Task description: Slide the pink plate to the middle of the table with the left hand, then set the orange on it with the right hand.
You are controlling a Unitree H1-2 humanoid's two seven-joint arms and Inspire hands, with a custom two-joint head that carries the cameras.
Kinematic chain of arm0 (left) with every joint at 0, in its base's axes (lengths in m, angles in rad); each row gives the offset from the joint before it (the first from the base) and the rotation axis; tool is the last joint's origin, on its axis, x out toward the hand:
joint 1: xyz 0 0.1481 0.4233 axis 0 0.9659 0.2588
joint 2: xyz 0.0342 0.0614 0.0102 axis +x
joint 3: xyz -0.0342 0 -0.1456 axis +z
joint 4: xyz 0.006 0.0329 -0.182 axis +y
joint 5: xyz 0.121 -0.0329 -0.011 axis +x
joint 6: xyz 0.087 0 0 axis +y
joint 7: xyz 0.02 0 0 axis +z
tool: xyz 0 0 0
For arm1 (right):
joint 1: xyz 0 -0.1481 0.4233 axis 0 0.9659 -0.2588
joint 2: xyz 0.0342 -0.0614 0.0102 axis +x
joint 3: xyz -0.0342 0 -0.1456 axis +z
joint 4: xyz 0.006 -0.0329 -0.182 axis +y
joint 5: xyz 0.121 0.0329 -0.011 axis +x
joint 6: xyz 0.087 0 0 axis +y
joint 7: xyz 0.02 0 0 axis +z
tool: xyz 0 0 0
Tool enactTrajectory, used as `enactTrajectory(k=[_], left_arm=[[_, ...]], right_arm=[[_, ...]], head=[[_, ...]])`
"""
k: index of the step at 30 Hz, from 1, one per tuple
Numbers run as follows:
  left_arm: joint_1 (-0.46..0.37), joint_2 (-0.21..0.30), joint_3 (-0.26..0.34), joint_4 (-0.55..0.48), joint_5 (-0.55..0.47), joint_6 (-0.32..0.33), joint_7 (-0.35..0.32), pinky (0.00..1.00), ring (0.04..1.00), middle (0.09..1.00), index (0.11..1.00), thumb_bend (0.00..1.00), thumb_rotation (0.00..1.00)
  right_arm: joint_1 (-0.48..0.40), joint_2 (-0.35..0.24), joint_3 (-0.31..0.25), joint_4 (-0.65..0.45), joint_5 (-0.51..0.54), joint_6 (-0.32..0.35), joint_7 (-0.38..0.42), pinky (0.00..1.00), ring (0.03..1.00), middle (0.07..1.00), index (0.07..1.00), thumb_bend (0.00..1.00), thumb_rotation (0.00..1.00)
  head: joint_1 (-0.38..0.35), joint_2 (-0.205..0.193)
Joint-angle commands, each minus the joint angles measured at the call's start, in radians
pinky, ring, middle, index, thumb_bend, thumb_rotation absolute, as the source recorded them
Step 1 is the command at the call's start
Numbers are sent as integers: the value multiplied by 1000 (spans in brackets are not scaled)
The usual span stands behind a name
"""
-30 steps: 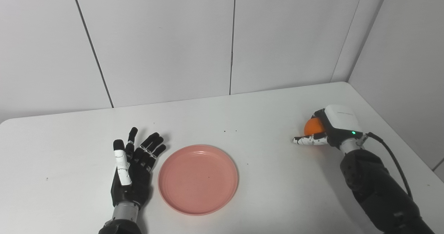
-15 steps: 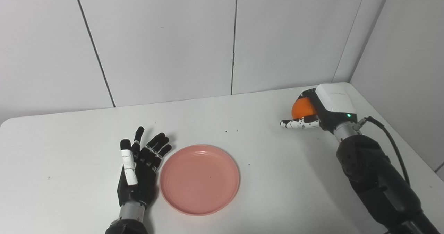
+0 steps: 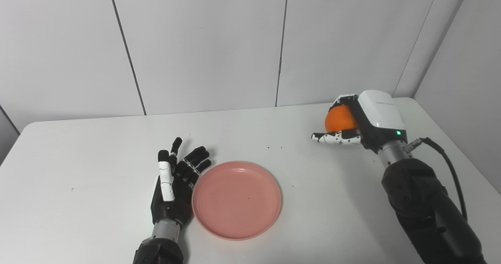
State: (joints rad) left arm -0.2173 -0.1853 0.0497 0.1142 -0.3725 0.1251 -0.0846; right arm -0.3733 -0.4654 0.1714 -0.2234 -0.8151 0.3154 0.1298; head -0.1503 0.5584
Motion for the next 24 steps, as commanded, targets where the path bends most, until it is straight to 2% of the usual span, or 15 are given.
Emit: enactTrajectory(k=[1,13,18,24], left_arm=[[32,-47,-4,29,11,12,33,728,717,652,946,889,814],[34,-53,-22,50,15,-21,48,716,711,643,934,893,800],[33,-51,-32,61,21,-34,52,707,710,635,939,907,804],[28,-49,-36,72,23,-48,58,708,706,632,933,906,805]], right_arm=[[-51,13,5,-56,-25,-34,-9,76,126,190,239,539,375],[-62,114,75,-89,-39,-52,21,89,141,210,247,529,419],[-72,154,111,-81,-45,-79,16,100,153,219,265,536,368],[-84,193,139,-70,-46,-97,31,100,154,221,268,534,382]], head=[[9,1],[75,6],[81,5],[85,5]])
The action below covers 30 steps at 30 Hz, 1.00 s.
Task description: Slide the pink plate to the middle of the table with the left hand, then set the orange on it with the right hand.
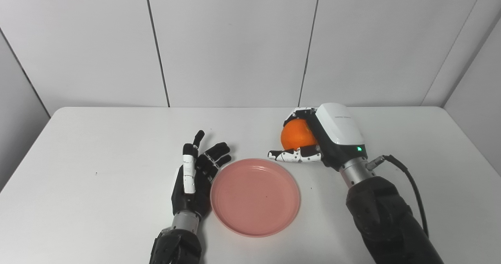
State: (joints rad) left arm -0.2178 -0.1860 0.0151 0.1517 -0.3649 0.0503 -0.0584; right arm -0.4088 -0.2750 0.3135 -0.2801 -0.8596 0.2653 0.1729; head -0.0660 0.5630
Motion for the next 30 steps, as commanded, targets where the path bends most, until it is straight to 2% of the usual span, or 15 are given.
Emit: enactTrajectory(k=[1,5,9,12,18,20,22,25,30], left_arm=[[29,-48,-2,34,16,27,33,709,704,634,931,905,804],[28,-48,-5,31,18,29,38,708,700,636,931,904,807],[27,-54,-5,34,23,29,43,714,693,626,929,915,801],[23,-54,-4,40,24,28,42,707,678,619,928,909,797],[22,-52,-6,32,24,38,44,686,670,617,929,899,802],[21,-52,-6,30,24,39,45,715,682,619,929,903,803],[20,-50,-6,34,25,36,43,719,683,622,929,902,804],[19,-48,-8,37,27,31,39,707,681,634,928,899,807],[12,-45,-6,46,25,31,37,722,713,678,937,902,815]], right_arm=[[-50,11,-1,-12,8,-50,-8,92,146,213,261,533,383],[-51,27,14,-7,26,-55,20,108,166,239,308,520,403],[-46,31,33,0,39,-67,39,103,157,225,278,518,397],[-45,36,44,12,50,-74,49,111,167,239,299,518,389],[-66,55,57,89,68,-88,45,121,178,251,318,516,411],[-75,58,65,112,62,-85,52,154,216,294,375,512,448],[-83,61,74,143,61,-94,46,165,226,304,386,514,444],[-92,71,89,187,61,-99,37,152,208,277,333,522,436],[-99,85,113,229,58,-92,42,162,215,281,348,504,440]], head=[[1,0],[18,2],[32,4],[33,5],[26,8],[26,9],[26,9],[24,10],[22,10]])
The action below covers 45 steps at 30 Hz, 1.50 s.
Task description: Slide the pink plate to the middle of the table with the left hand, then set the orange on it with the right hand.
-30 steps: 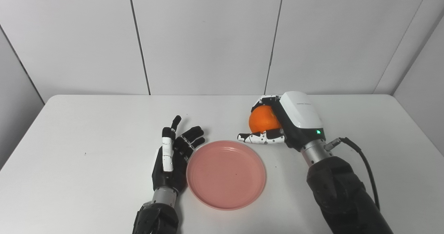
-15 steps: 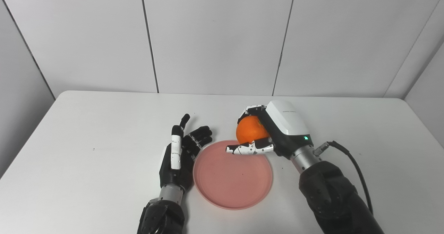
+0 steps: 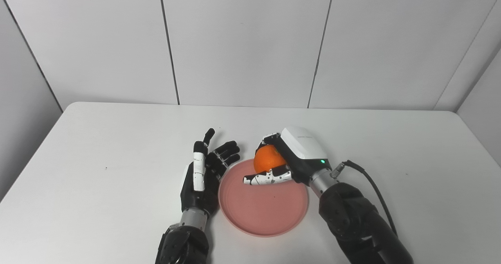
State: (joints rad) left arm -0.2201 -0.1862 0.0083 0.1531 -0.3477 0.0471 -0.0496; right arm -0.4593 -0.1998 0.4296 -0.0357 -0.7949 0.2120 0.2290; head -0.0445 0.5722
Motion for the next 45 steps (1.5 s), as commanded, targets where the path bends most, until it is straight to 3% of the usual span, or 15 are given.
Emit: enactTrajectory(k=[1,9,20,26,32,38,41,42,45], left_arm=[[13,-44,1,46,9,33,29,724,713,681,937,901,814],[17,-42,-7,39,18,45,31,718,717,715,932,899,825],[8,-44,-2,62,16,30,23,743,754,752,928,895,823],[5,-41,-5,64,20,31,21,737,734,726,933,906,826],[8,-45,-2,55,15,40,25,734,731,721,929,913,820],[0,-40,4,76,8,28,16,723,699,704,936,931,804],[-1,-40,3,77,13,23,20,733,693,706,933,921,803],[-2,-40,5,81,14,19,20,724,685,701,932,917,797],[-5,-43,5,90,23,7,27,698,688,713,925,917,788]], right_arm=[[-47,11,2,-10,-7,-39,-14,160,213,279,351,504,434],[-45,-1,53,16,-41,-40,13,185,241,310,401,490,442],[-39,1,84,28,-62,-33,45,232,293,361,426,501,486],[-29,-1,88,17,-63,-23,69,295,374,458,565,486,473],[-22,3,86,11,-67,-22,74,259,338,431,583,495,442],[-23,7,76,22,-44,-31,73,192,259,345,586,577,520],[-28,1,76,21,-38,-30,86,148,206,282,489,673,608],[-30,-2,76,21,-34,-31,90,150,208,282,433,714,639],[-34,-10,75,16,-28,-28,110,231,301,385,510,846,768]], head=[[0,2],[-4,10],[-10,10],[-12,8],[-15,9],[-19,6],[-19,6],[-21,2],[-22,1]])
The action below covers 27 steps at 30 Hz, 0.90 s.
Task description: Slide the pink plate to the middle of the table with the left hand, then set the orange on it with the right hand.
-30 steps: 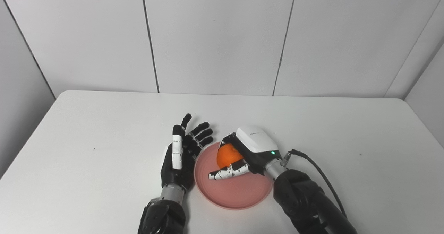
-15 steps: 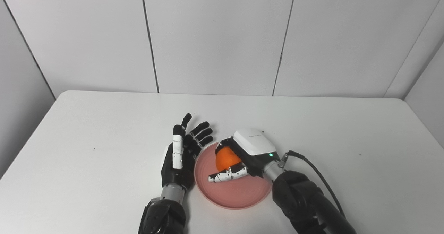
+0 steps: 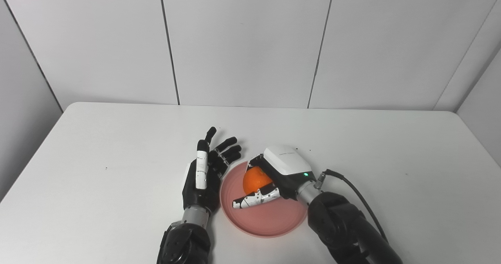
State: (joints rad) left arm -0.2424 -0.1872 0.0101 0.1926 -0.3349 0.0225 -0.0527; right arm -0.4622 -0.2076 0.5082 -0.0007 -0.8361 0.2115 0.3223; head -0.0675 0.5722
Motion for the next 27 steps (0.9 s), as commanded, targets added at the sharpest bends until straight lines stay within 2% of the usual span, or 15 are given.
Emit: enactTrajectory(k=[1,8,18,21,24,27], left_arm=[[17,-44,3,49,12,32,32,698,689,714,924,918,787],[17,-44,0,53,29,25,39,693,693,712,916,914,799],[18,-48,4,56,35,21,40,706,700,719,913,919,794],[18,-47,3,58,37,13,34,702,705,726,915,916,792],[18,-43,-1,61,39,5,28,713,720,728,927,909,806],[18,-44,-1,59,38,5,33,715,700,676,928,911,814]], right_arm=[[-31,-5,-3,-21,13,-26,22,237,308,392,517,854,774],[-27,-15,-2,-36,8,-15,46,350,418,489,583,930,828],[-26,-16,-9,-49,14,-13,75,384,449,512,600,939,863],[-25,-19,-9,-53,10,-28,62,400,468,530,595,956,873],[-20,-25,-5,-68,-4,-45,41,458,535,587,613,971,896],[-9,-28,-3,-93,-18,-67,8,452,523,585,620,951,874]], head=[[1,1],[-4,2],[-2,1],[-4,0],[-5,0],[-3,1]])
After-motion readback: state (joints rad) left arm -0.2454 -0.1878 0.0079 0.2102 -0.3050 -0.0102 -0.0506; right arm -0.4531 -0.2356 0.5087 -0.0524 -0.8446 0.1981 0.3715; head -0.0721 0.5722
